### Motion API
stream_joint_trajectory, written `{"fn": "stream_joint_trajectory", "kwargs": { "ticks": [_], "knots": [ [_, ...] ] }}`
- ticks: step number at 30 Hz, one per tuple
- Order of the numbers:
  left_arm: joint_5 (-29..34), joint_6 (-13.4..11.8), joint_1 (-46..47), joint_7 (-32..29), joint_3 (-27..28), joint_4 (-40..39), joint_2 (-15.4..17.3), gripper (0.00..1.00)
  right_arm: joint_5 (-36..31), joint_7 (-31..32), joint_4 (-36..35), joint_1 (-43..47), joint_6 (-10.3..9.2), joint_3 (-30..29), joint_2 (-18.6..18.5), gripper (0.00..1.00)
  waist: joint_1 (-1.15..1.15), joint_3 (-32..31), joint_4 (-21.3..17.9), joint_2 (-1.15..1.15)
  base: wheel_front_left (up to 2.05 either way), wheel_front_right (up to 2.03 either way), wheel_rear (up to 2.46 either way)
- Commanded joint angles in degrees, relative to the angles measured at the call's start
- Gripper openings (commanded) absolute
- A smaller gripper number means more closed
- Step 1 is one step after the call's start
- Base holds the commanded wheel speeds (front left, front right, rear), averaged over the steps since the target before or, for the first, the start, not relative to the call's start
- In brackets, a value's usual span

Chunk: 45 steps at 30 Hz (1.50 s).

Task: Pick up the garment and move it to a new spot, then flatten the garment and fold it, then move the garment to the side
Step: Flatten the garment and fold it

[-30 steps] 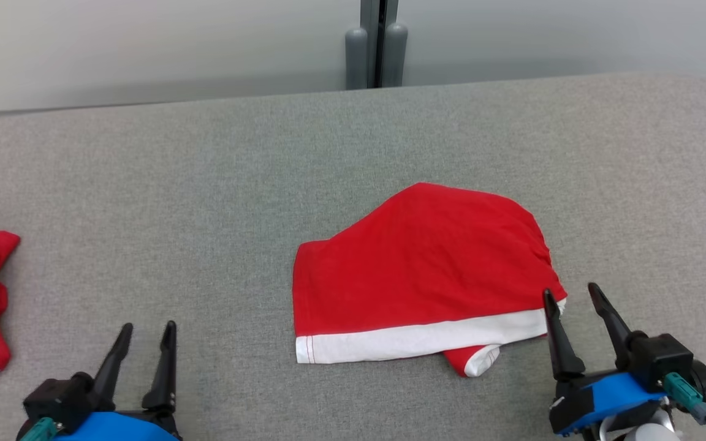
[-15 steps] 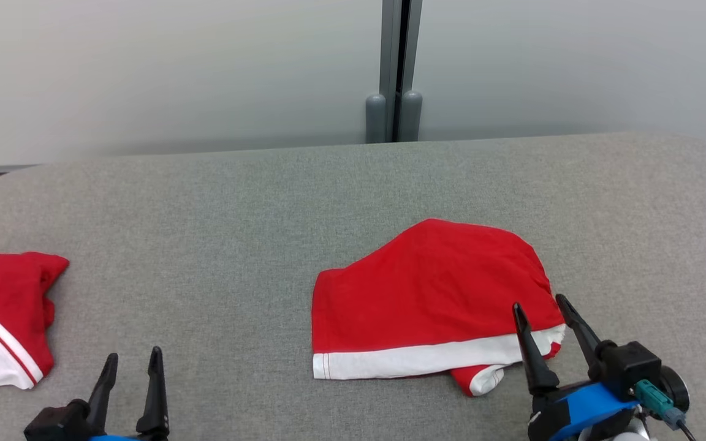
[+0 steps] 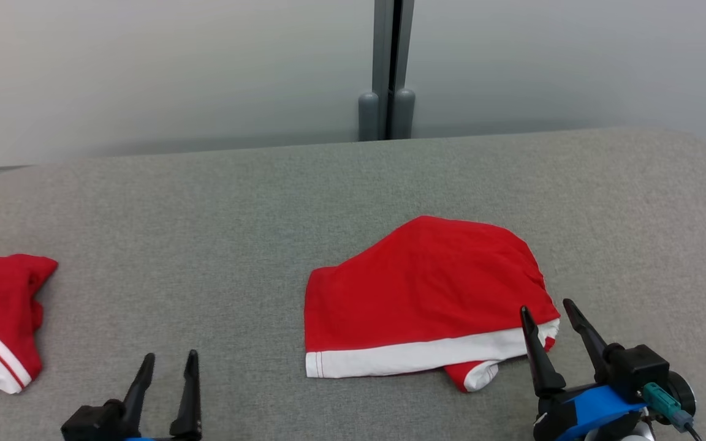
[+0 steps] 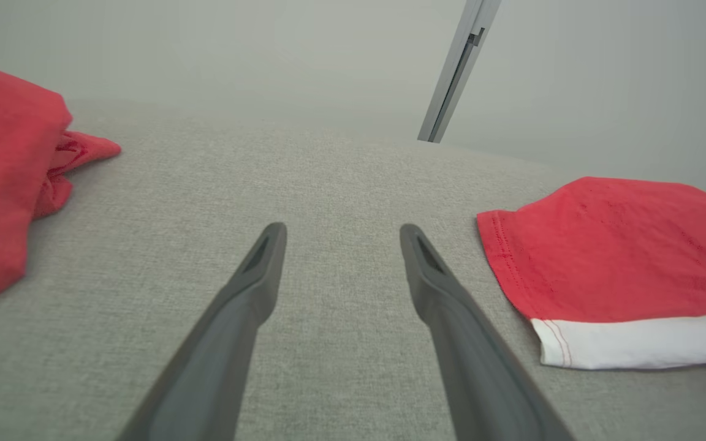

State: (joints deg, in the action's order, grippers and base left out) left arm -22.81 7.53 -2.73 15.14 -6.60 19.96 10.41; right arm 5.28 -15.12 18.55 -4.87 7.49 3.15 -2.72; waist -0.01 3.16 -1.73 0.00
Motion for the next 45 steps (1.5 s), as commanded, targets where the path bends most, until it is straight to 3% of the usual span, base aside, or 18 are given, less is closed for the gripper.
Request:
{"fn": "stream_joint_trajectory", "kwargs": {
  "ticks": [1,6,14,19,32,33,35,36,37,41,45],
  "knots": [
    [-0.6,-0.08,1.07,0.01,-1.53,-0.71,0.53,1.0,0.03,-0.06,-0.35,-0.14,0.01,-0.39,-0.31,1.0,0.01,0.92,-0.22,0.0,0.0,0.0,0.0],
    [-7.03,-0.08,2.75,0.01,-11.05,-3.0,3.98,1.0,-0.56,-0.06,-2.28,-0.15,0.01,-1.39,-0.28,1.0,0.01,4.97,-2.93,0.0,0.0,0.0,0.0],
    [-14.03,-0.08,3.85,0.01,-21.63,-3.47,8.9,1.0,-1.02,-0.05,-5.99,1.11,0.01,-1.86,-0.26,1.0,0.01,9.48,-8.2,0.0,0.0,0.0,0.0],
    [-17.51,-0.08,4.45,-0.08,-24.93,-1.94,11.17,1.0,-1.09,-0.06,-7.32,1.72,0.01,-2.25,-0.26,1.0,0.01,11.06,-9.44,0.0,0.0,0.0,0.0],
    [-22.5,0.03,6.98,-0.08,-33.11,-6.62,14.47,1.0,-0.99,-0.06,-8.8,1.71,0.01,-1.14,-0.27,1.0,0.01,12.1,-10.36,0.0,0.0,0.0,0.0],
    [-22.47,0.04,7.25,-0.08,-33.98,-7.25,14.82,0.94,-0.89,-0.06,-8.81,1.83,0.01,-1.0,-0.26,1.0,0.01,12.12,-10.43,0.0,0.0,0.0,0.0],
    [-22.62,0.04,7.45,-0.06,-33.82,-7.81,15.24,0.58,-0.78,-0.06,-8.77,1.96,0.01,-0.88,-0.26,1.0,0.01,12.17,-10.51,0.0,0.0,0.0,0.0],
    [-22.41,0.04,7.5,-0.06,-33.42,-8.21,15.35,0.24,-0.66,-0.06,-8.74,1.97,0.01,-0.81,-0.27,1.0,0.01,12.24,-10.57,0.0,0.0,0.0,0.0],
    [-21.89,0.03,7.57,-0.06,-33.06,-8.25,15.58,0.0,-0.57,-0.06,-8.69,1.94,0.01,-0.75,-0.27,1.0,0.01,12.26,-10.62,0.0,0.0,0.0,0.0],
    [-20.61,0.0,7.01,-0.05,-30.02,-7.82,15.18,0.0,-0.52,-0.06,-8.4,2.1,0.01,-1.11,-0.27,1.0,0.01,11.99,-10.23,0.0,0.0,0.0,0.0],
    [-19.2,-0.01,5.54,-0.01,-22.45,-6.27,13.63,0.0,0.05,-0.05,-7.68,1.77,0.01,-1.01,-0.25,1.0,0.01,11.93,-8.68,0.0,0.0,0.0,0.0]
  ]
}}
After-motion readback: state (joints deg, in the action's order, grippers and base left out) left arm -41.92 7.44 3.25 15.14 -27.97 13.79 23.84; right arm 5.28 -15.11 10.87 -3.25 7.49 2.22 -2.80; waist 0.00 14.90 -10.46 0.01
